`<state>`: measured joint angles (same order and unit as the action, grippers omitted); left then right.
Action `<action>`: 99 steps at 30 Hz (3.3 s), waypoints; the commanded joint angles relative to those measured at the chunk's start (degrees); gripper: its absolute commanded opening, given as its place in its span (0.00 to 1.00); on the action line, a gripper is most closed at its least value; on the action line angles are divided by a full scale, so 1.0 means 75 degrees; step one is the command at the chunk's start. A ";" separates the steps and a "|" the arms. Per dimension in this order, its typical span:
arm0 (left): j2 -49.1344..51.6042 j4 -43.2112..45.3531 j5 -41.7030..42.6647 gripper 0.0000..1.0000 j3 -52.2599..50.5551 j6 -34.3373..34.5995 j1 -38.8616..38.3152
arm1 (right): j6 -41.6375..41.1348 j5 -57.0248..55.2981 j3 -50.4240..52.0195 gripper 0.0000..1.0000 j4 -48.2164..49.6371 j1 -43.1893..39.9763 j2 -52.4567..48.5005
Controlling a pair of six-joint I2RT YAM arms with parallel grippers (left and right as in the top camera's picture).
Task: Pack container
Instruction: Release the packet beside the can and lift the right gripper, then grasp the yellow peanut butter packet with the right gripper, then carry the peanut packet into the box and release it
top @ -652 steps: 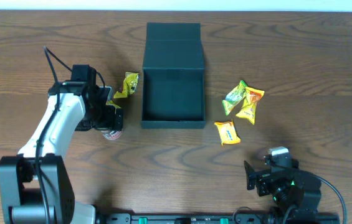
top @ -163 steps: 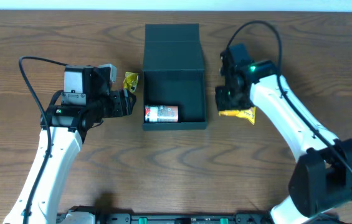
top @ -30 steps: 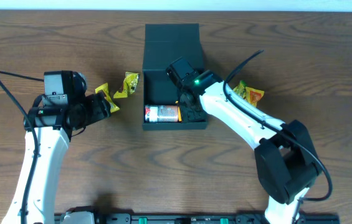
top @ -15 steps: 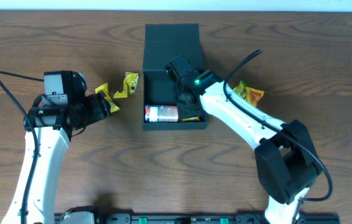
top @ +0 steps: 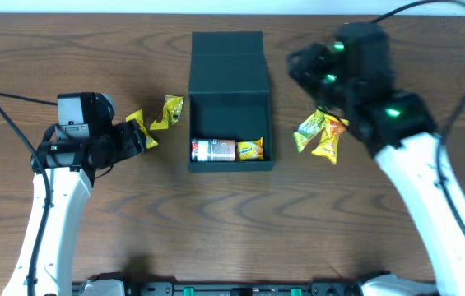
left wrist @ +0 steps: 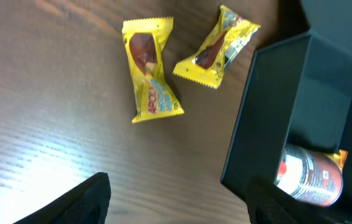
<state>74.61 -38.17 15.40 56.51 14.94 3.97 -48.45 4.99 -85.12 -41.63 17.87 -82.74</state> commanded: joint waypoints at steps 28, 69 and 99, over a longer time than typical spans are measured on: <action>-0.0064 0.0353 -0.0079 0.72 -0.0050 -0.0111 0.0032 | 0.3570 -0.0221 0.0854 0.42 -0.1565 -0.2020 -0.3756; -0.0064 0.0286 -0.0073 0.72 -0.0050 -0.0102 0.0032 | 0.4747 0.0090 -0.2634 0.02 -0.2328 0.1075 -0.3812; -0.0064 0.0265 -0.0073 0.72 -0.0050 -0.0102 0.0032 | 0.2524 -0.1172 -0.2632 0.43 -0.2783 0.1431 -0.5406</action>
<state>74.61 -35.99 15.00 56.51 14.79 3.97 -29.19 -2.59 -104.40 -62.35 28.62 -123.07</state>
